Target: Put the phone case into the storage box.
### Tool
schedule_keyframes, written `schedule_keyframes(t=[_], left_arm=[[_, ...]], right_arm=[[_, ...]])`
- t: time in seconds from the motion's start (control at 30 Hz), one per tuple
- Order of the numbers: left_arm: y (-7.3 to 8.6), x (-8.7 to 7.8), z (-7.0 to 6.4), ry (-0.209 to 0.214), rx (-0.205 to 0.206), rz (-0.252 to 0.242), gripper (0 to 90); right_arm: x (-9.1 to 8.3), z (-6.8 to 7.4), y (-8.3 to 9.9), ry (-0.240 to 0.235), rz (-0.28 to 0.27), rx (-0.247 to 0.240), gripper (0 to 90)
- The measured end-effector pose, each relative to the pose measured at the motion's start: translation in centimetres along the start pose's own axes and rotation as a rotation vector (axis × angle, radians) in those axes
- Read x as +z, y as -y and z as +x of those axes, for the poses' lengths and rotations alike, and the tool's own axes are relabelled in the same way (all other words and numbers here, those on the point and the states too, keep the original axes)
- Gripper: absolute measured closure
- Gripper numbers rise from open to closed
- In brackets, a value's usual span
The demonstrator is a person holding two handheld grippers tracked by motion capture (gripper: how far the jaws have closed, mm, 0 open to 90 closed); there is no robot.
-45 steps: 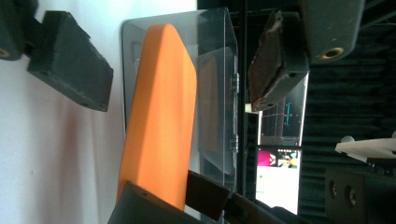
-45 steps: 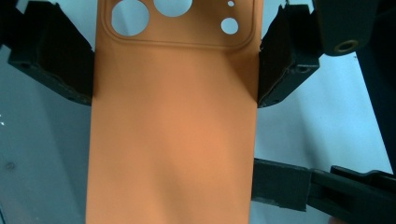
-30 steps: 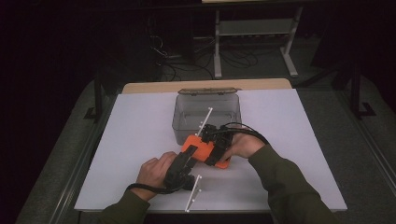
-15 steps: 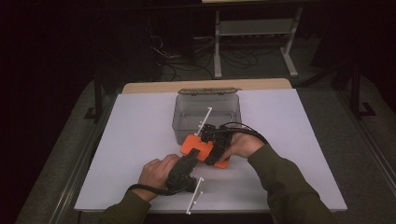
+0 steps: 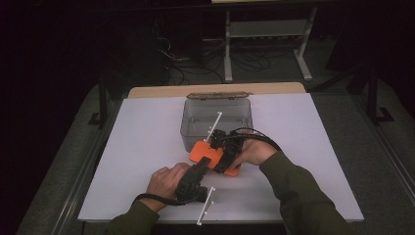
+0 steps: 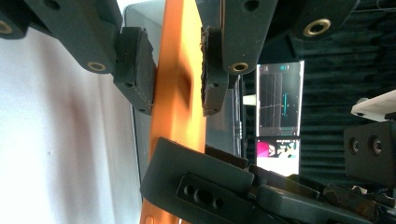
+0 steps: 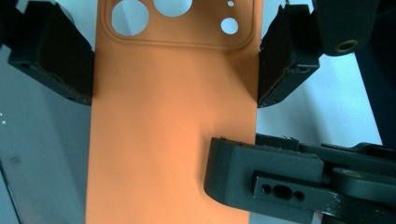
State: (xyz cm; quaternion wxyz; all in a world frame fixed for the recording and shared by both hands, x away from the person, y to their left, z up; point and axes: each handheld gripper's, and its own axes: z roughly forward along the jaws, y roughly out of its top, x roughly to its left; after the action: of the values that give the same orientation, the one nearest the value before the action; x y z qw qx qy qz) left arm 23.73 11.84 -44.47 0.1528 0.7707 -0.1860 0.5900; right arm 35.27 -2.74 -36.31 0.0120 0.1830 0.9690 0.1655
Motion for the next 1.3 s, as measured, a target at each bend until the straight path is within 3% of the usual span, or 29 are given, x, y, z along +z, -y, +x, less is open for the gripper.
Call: schedule_keyframes(t=[0.2, 0.63, 1.07, 1.3], left_arm=[[-0.01, 0.02, -0.07, 0.005, 0.002, 0.000, 73.2], [-0.08, -0.17, -0.11, 0.003, 0.022, -0.007, 75.7], [0.06, -0.55, 0.03, -0.022, 0.041, -0.011, 78.8], [0.05, -0.70, 0.10, -0.019, 0.032, -0.022, 79.8]], right_arm=[[-0.03, -0.03, -0.04, 0.000, -0.006, 0.002, 15.4], [-0.10, -0.03, -0.04, -0.012, 0.002, 0.001, 15.2], [-0.39, -0.43, -0.08, -0.062, -0.013, 0.017, 14.6], [-0.38, -0.66, 0.01, -0.094, -0.010, 0.029, 14.4]])
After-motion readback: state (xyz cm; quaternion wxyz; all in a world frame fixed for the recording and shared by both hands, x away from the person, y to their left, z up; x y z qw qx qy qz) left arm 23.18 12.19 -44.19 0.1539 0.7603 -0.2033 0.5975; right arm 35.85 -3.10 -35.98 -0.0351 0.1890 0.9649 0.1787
